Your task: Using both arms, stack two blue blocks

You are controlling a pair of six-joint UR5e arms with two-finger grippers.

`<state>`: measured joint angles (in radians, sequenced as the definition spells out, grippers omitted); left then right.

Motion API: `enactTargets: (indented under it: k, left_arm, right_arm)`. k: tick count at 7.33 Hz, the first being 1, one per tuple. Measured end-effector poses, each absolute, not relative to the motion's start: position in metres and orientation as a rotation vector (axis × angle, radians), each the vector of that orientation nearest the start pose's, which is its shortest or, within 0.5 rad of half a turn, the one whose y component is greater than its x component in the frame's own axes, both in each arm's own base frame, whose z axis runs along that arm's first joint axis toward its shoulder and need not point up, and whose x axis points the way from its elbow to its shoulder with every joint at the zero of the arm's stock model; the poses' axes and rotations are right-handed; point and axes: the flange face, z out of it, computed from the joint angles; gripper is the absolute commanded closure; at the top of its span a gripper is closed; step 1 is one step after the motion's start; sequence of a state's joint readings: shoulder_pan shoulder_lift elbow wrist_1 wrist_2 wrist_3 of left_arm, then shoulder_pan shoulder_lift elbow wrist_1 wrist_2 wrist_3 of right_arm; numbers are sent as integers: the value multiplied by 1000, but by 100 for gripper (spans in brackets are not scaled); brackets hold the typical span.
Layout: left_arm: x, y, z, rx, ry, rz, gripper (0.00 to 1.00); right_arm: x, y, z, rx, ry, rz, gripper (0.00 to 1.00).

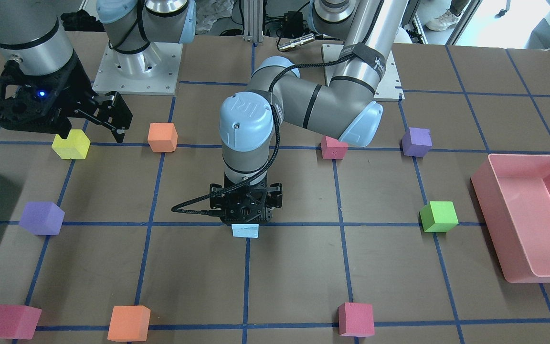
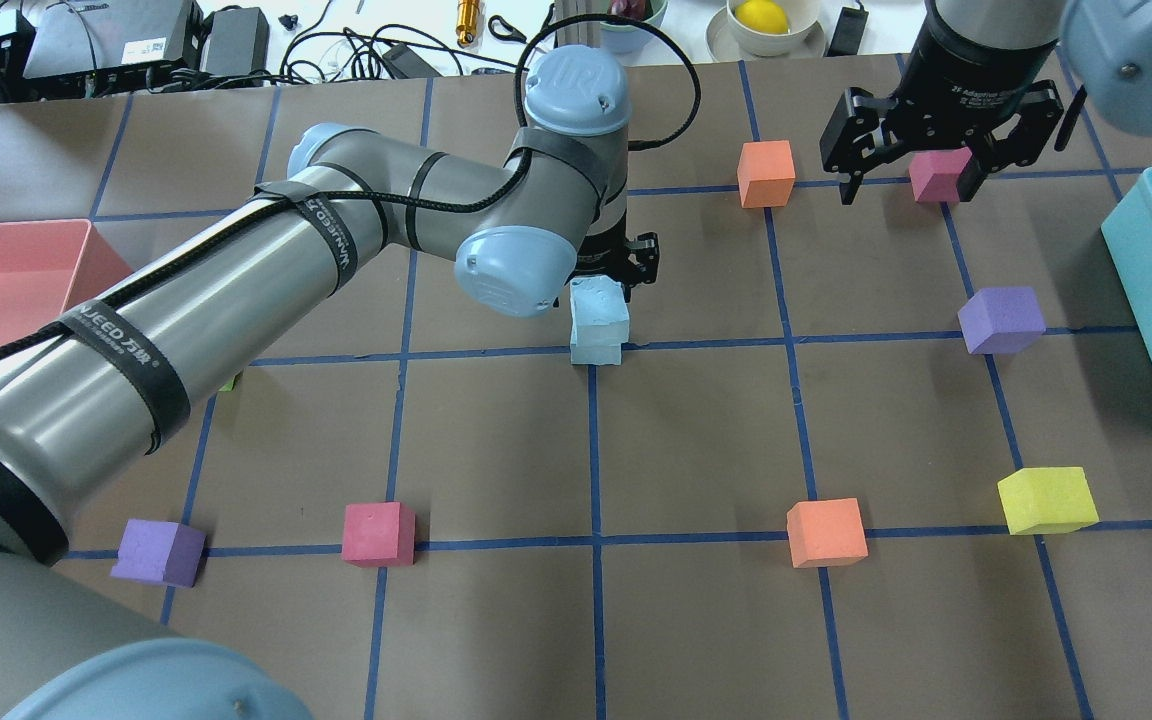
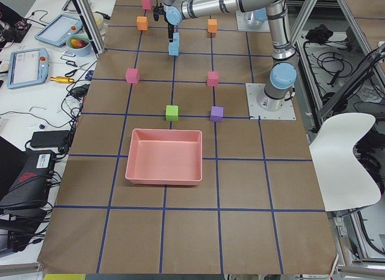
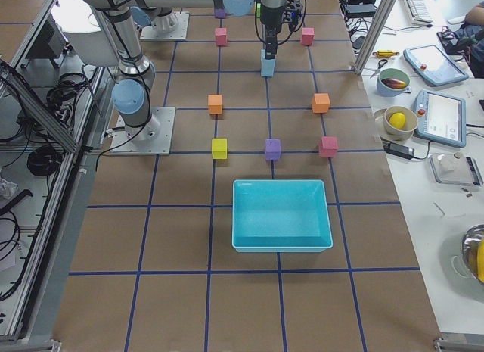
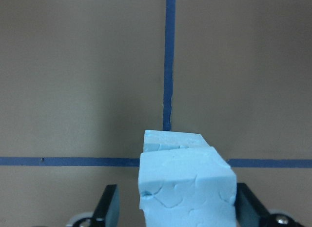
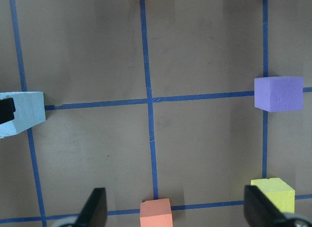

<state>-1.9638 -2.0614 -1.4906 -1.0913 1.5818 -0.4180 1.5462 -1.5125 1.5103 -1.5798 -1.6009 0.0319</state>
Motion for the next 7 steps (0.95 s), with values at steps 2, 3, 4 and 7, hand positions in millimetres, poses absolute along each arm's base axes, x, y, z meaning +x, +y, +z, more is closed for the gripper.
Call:
enactTargets:
  k: [2,3,4,7]
  left_arm:
    - [-351,-576,329,-18,3184,-156,0]
    - [-319,-583,356,-39,3209,-147,0]
    - [-278,-586,386,-33,3216,-128,0]
    - [-170,-565,458,-55,3188,-58,0]
  right_arm:
    - [118,-520,491,90,3169,-22,0]
    - [118,-518,493,89,3169,-29,0]
    - [120,-517,496,86,3163,-36,0]
    - [125,-514,501,75,3141,-51,0]
